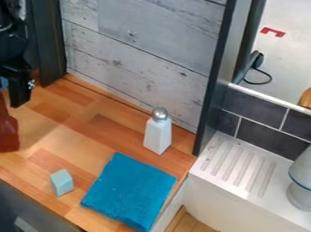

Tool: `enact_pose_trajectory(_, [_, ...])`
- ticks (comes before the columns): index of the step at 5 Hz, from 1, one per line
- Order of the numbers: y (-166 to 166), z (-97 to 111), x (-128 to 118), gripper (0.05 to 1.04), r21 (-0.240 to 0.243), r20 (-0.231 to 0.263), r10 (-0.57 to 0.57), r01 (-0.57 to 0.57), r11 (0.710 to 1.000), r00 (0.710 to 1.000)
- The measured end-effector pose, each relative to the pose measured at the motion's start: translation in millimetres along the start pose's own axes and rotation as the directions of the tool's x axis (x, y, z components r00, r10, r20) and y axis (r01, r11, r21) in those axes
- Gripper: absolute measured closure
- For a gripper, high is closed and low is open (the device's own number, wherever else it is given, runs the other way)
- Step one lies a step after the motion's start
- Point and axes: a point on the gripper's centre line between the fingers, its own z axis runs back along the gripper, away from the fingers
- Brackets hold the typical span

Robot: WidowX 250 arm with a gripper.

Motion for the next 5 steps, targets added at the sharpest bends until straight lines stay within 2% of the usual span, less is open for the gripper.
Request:
enact_pose_trajectory(1, [6.0, -5.5, 3.3, 0.079, 0.018, -0.028, 0.02, -0.019, 1.0, 0.999])
enact_pose_trajectory(2, [9.0, -8.8, 4.5, 0.133, 0.027, -0.044, 0.031, -0.03, 0.999, 0.999])
enact_pose_trajectory(4, [7.4, -10.4, 4.2, 0.631, 0.027, -0.044, 0.033, -0.032, 0.999, 0.998])
enact_pose_trajectory(5, [4.1, -15.2, -0.9, 0.773, 0.018, -0.055, 0.018, -0.017, 1.0, 0.998])
